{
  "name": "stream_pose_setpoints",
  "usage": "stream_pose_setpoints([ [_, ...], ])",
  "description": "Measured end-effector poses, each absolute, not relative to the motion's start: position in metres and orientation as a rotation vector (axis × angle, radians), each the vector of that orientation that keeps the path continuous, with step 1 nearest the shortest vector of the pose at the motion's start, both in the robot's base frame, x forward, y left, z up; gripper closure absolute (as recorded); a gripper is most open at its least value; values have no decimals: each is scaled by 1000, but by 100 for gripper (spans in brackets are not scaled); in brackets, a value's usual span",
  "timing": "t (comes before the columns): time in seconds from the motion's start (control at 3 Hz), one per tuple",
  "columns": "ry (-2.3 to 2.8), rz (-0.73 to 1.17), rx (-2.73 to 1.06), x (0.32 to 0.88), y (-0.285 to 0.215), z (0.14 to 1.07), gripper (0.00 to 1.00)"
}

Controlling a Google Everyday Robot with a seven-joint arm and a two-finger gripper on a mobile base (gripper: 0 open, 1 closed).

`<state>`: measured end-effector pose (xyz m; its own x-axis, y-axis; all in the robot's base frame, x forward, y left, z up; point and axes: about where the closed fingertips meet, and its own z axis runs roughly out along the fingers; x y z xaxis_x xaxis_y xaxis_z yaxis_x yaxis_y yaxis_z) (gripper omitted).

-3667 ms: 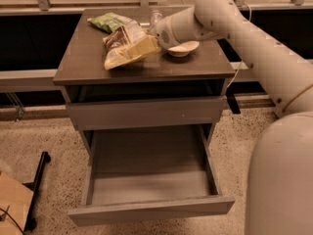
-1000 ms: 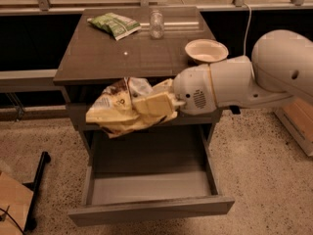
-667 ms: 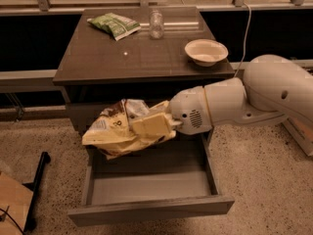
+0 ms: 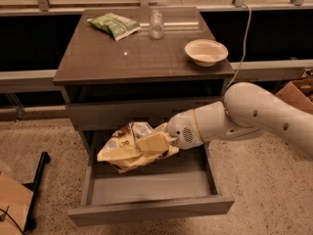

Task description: Place brown chip bag into middle drawer

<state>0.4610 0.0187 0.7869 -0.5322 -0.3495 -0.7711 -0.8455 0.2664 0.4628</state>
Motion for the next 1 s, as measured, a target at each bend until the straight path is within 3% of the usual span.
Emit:
stream_pose_setpoints([
  [0.33,2094,1247,-1051,484,2,727,100],
  [1.0,2117,1265,-998,490,-11,697,100],
])
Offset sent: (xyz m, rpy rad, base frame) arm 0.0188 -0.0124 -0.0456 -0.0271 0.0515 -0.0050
